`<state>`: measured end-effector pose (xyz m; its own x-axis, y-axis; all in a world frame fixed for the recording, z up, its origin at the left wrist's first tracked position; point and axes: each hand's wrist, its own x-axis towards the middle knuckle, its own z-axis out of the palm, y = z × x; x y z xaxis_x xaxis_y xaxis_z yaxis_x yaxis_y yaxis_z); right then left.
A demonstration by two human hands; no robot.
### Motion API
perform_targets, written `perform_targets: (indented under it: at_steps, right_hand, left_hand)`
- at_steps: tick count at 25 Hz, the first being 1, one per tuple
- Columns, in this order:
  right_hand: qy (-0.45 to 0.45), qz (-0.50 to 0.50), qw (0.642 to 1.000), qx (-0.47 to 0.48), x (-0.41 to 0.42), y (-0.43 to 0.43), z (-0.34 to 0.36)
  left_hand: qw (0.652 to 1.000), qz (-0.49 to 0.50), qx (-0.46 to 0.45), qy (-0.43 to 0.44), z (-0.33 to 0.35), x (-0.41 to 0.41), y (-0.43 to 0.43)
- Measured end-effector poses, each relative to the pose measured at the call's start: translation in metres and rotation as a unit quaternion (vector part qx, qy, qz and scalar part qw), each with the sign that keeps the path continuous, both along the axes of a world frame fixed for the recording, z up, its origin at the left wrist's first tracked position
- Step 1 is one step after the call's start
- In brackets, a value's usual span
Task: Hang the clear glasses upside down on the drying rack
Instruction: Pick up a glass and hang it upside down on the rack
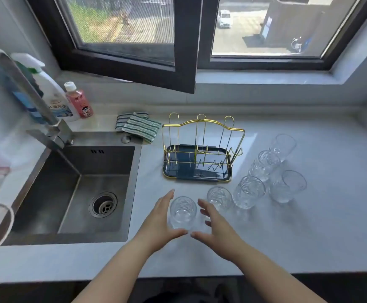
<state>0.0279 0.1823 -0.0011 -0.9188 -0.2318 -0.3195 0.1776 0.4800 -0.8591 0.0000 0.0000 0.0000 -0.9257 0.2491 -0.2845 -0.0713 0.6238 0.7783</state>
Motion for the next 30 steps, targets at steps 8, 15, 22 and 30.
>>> perform_targets:
  at_steps: [8,15,22,30]
  right_hand:
    - [-0.008,-0.034,0.999,0.008,-0.004,-0.016,-0.017]
    - [-0.074,-0.102,0.975,-0.185,-0.007,-0.016,0.017]
    - [-0.042,-0.133,0.917,-0.373,-0.055,-0.028,0.090]
    - [0.262,-0.065,0.963,0.019,-0.122,-0.060,0.118]
  left_hand:
    - [0.999,0.000,0.032,0.005,-0.015,-0.013,0.008]
    - [0.979,0.055,0.195,0.011,0.033,-0.024,-0.023]
    - [0.954,-0.008,0.294,0.054,0.090,-0.044,-0.019]
    - [0.963,0.106,0.136,0.207,0.081,-0.097,-0.009]
